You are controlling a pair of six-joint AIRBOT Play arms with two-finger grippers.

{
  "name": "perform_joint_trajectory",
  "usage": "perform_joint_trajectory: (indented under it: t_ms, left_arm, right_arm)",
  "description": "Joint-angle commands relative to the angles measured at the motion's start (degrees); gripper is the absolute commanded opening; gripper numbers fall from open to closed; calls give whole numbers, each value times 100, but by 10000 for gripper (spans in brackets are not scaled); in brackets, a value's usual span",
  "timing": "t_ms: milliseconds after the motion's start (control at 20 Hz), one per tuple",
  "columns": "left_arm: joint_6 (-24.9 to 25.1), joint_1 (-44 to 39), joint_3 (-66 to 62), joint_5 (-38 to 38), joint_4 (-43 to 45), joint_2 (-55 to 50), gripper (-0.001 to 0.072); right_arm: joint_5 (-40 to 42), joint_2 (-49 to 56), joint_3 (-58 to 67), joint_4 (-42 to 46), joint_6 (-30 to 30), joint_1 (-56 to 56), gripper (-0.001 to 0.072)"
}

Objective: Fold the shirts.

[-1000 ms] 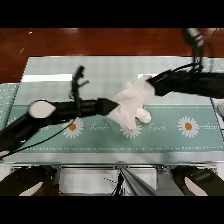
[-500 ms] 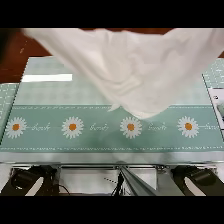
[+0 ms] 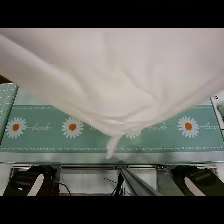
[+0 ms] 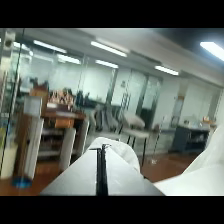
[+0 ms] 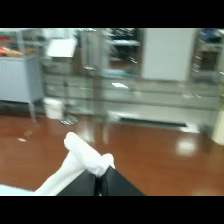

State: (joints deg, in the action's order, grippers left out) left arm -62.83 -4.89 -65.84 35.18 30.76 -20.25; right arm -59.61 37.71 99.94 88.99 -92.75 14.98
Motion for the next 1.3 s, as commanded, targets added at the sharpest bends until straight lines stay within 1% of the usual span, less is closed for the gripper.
perform_joint_trajectory:
  t_ms: [0, 100, 250, 300, 400, 500, 600, 700, 850, 900, 950, 1000, 1050, 1150, 1250]
  left_arm:
    - [-1460, 63, -37, 1209, 1657, 7, 15]
    - [-1987, 63, 31, 1945, 2234, -109, 15]
    - [-2044, 33, 605, 2439, 2151, -330, 15]
    - [-2041, 20, 916, 2446, 2153, -376, 15]
    - [-2037, 22, 1572, 2422, 2223, -420, 15]
    - [-2035, 22, 2225, 2422, 2435, -426, 15]
    - [-2035, 22, 2830, 2369, 2597, -433, 15]
    - [-2035, 22, 3386, 2194, 2605, -450, 15]
    - [-2013, 22, 4151, 1915, 2605, -450, 16]
    - [-1980, 22, 4345, 1838, 2603, -450, 15]
    - [-1943, 22, 4520, 1781, 2603, -450, 15]
    - [-1873, 22, 4682, 1727, 2605, -450, 15]
    - [-1864, 22, 4811, 1692, 2629, -450, 15]
    - [-1818, 22, 4996, 1663, 2765, -450, 15]
    - [-1823, 22, 5147, 1622, 3117, -450, 16]
  right_arm:
    - [-1320, 44, 295, 780, -321, -4, 43]
    - [-1792, 339, 295, 739, -238, -4, 43]
    - [-1725, 1320, 295, 109, 348, -4, 44]
    - [-1679, 1722, 295, -22, 514, -4, 44]
    - [-1598, 2601, 295, 63, 715, -7, 44]
    - [-1537, 3458, 295, 212, 761, -4, 44]
    - [-1504, 4264, 295, 138, 745, -4, 44]
    - [-1451, 4911, 295, -221, 726, -4, 44]
    - [-1390, 5615, 295, -828, 568, -4, 45]
    - [-1384, 5792, 295, -1012, 573, -4, 74]
    - [-1392, 5904, 295, -1113, 586, -4, 208]
    - [-1436, 5963, 295, -1158, 647, -4, 369]
    - [-1537, 5954, 295, -1139, 780, -7, 447]
    - [-2048, 5803, 297, -824, 1132, -61, 451]
    - [-2653, 5567, 295, -48, 1338, -111, 451]
